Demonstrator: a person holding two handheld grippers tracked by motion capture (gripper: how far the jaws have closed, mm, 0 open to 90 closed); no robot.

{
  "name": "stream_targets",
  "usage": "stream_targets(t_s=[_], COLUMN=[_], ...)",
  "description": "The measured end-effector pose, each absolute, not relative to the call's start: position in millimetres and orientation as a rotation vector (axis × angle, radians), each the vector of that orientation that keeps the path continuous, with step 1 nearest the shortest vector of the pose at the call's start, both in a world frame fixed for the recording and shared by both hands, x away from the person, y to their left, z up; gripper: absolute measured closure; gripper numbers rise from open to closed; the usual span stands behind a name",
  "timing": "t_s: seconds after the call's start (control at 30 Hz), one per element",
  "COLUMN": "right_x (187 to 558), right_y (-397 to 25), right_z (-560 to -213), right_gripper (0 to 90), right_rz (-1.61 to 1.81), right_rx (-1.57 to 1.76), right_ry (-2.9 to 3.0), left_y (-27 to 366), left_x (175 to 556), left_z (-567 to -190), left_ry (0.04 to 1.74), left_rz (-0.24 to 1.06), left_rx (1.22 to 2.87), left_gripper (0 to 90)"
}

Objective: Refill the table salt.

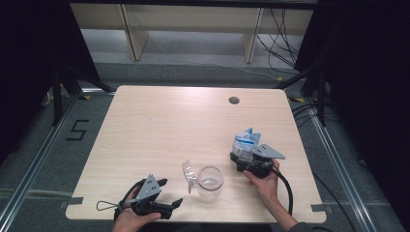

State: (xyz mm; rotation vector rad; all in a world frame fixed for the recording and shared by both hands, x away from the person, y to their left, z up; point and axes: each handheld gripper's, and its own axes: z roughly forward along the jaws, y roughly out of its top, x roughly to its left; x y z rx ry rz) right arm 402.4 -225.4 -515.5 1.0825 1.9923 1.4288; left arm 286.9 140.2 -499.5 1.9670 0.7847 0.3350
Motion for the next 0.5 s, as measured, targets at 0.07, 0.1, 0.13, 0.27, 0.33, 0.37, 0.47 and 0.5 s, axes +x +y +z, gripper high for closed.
stream_targets(t_s=[0.07,0.1,0.13,0.27,0.33,0.37,0.47,0.5], right_x=[402.5,402.7,401.4,403.2,405.5,404.8,405.0,405.3], right_y=[-223.9,-223.2,-221.4,-221.6,-221.3,-221.9,-222.5,-222.8], right_z=[-515.6,-515.9,-515.8,-515.3,-515.6,-514.8,-514.7,-514.7], right_gripper=[30.4,31.0,31.1,32.1,33.2,34.0,35.7,36.4], right_rz=[1.419,1.428,1.435,1.436,1.433,1.408,1.413,1.414], right_rx=[1.085,1.078,1.094,1.068,1.028,1.031,1.034,1.033], right_ry=[1.982,1.978,1.975,1.980,1.988,1.991,1.994,1.997], left_y=[140.2,140.6,140.2,140.3,139.7,139.7,140.2,140.1], left_x=[286.7,286.7,286.7,286.9,287.2,287.2,287.2,287.3], left_z=[-499.6,-499.0,-499.0,-499.4,-499.1,-499.1,-499.2,-499.1], left_ry=[0.783,0.784,0.795,0.783,0.783,0.784,0.780,0.782], left_rz=[0.334,0.337,0.335,0.333,0.332,0.332,0.330,0.332], left_rx=[1.967,1.971,1.966,1.973,1.965,1.965,1.974,1.971], left_gripper=[15.1,15.1,15.1,15.1,15.1,15.1,15.1,15.1])
